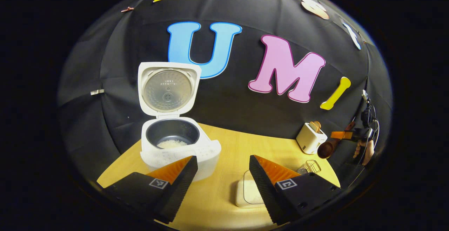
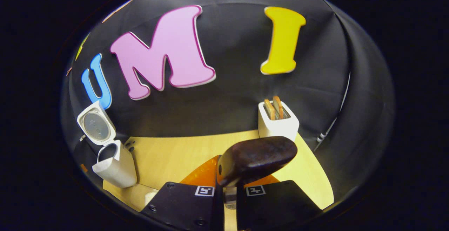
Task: Close the left gripper, press the button to open the rice cooker; take a wooden spoon from the chopstick holder with the right hand, scoop a spoonful of rice and pour it into the rice cooker, then put the wooden spoon back into the chopstick holder.
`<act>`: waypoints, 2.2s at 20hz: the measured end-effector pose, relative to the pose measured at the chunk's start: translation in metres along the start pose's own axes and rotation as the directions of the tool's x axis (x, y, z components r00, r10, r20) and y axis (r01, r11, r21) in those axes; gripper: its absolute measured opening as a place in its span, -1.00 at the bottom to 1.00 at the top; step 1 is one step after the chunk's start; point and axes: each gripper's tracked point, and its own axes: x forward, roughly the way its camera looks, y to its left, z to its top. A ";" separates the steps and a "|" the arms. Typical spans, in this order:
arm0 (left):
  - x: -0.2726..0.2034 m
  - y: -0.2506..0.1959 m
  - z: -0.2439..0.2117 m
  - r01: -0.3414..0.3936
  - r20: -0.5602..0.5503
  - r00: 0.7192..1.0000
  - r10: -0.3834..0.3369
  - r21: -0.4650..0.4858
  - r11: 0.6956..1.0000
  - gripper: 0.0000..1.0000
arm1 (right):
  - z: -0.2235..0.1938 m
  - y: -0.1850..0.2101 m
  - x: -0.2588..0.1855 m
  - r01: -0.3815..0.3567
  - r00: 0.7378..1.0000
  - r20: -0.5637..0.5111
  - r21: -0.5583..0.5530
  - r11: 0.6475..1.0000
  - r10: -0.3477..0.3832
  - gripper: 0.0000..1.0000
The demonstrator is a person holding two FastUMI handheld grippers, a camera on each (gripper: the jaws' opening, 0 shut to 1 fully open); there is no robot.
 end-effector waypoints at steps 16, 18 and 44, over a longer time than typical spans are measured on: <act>0.005 -0.009 -0.014 -0.065 -0.036 0.997 0.066 0.031 0.997 0.92 | -0.119 -0.029 0.068 0.058 0.981 -0.193 0.143 0.988 -0.030 -0.65; 0.006 -0.007 -0.011 -0.069 -0.033 0.997 0.069 0.025 0.997 0.92 | -0.120 -0.032 0.065 0.073 0.979 -0.199 0.150 0.986 -0.042 -0.63; 0.073 0.178 0.252 -0.191 0.274 0.946 0.173 0.038 0.981 0.91 | -0.128 -0.069 -0.109 0.366 0.924 -0.161 0.119 0.923 -0.346 0.97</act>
